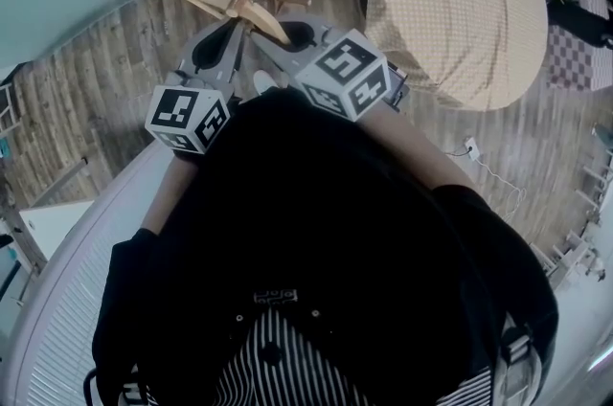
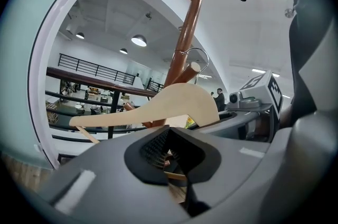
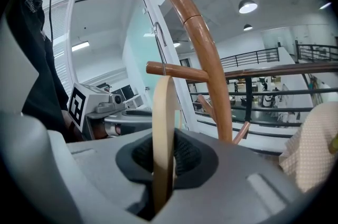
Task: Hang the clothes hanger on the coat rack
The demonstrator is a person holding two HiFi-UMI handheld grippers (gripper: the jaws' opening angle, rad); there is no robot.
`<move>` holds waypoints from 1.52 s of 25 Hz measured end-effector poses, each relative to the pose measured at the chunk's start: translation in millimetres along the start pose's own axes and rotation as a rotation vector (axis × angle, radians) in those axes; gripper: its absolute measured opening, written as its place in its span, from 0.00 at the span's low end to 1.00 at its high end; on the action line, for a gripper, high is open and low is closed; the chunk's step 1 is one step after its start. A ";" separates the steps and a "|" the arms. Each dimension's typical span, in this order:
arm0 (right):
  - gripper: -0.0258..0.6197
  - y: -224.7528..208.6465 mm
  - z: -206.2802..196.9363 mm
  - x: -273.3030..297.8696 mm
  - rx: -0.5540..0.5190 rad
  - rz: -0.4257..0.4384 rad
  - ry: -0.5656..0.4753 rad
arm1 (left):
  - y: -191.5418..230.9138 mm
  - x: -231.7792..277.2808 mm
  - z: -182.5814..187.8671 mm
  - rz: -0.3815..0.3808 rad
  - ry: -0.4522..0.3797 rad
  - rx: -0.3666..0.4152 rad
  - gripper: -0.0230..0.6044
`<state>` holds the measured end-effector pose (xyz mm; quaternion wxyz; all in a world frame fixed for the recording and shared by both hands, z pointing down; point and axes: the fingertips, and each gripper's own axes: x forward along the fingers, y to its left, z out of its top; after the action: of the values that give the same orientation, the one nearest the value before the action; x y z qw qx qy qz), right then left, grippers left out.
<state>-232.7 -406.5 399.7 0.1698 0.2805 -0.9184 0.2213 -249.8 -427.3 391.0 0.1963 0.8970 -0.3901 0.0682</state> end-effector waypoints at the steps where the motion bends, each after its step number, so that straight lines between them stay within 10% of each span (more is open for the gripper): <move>1: 0.09 -0.8 0.5 1.3 0.008 0.000 -0.003 | 0.3 0.9 -1.1 -0.003 0.004 -0.001 0.04; 38: 0.09 -30.8 -7.5 7.3 0.018 0.022 0.100 | 8.7 17.7 -13.0 0.022 0.040 -0.073 0.04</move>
<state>-218.8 -428.9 418.8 0.2107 0.2604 -0.9097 0.2452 -243.6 -439.3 410.4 0.2359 0.8834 -0.3981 0.0740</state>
